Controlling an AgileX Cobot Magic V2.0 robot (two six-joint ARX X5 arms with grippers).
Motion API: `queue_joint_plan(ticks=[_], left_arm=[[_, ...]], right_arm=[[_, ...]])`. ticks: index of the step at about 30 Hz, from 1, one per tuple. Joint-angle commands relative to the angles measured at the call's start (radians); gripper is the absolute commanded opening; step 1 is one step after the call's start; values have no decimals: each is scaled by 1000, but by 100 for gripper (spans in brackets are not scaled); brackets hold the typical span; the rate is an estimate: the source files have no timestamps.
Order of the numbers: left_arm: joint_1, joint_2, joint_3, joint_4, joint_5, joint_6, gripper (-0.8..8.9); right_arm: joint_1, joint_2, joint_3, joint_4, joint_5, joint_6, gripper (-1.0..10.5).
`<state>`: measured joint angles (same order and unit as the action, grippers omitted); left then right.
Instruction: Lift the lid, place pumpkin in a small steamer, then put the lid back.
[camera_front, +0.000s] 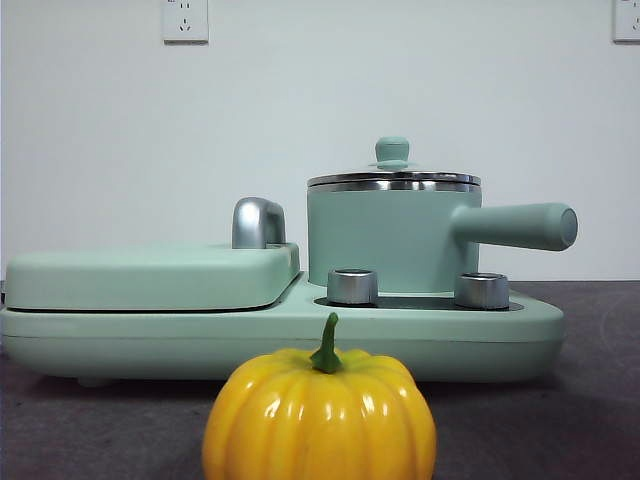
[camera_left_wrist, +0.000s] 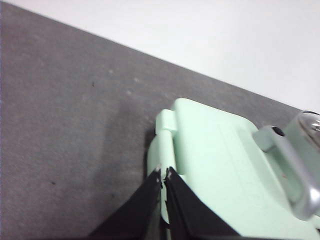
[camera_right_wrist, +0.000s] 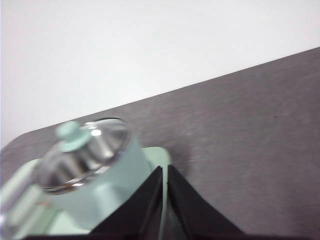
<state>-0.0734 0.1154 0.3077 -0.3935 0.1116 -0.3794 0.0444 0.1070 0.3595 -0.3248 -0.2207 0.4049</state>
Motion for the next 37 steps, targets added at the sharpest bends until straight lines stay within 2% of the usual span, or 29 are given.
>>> queue_joint_plan(ticks=[1, 5, 9, 13, 18, 26, 27, 29, 31, 33, 35, 37], left_arm=[[-8, 64, 90, -35, 48, -10, 16], [-18, 166, 207, -85, 166, 14, 16], [-28, 270, 313, -119, 299, 55, 16], [-43, 363, 396, -136, 425, 85, 16], [-65, 441, 465, -129, 525, 86, 19], [-70, 455, 476, -33, 525, 86, 36], [-70, 455, 476, -31, 525, 83, 57], [-70, 455, 476, -32, 525, 74, 186], [-70, 456, 476, -32, 525, 55, 386], [-70, 464, 476, -28, 525, 45, 501], [-71, 477, 478, -24, 525, 45, 507], [-76, 502, 485, -25, 525, 43, 505]], right_arm=[[0, 57, 109, -70, -72, -5, 13], [0, 150, 249, -210, -205, -83, 13], [0, 237, 365, -309, -357, -201, 13], [0, 318, 461, -396, -457, -282, 13], [0, 385, 529, -462, -537, -339, 13], [0, 394, 532, -446, -538, -340, 14], [0, 394, 532, -446, -538, -338, 22], [0, 394, 532, -446, -538, -338, 79], [0, 394, 532, -446, -537, -338, 229], [0, 394, 532, -446, -537, -338, 369], [0, 394, 532, -446, -537, -338, 466], [0, 394, 532, -446, -537, -338, 499]])
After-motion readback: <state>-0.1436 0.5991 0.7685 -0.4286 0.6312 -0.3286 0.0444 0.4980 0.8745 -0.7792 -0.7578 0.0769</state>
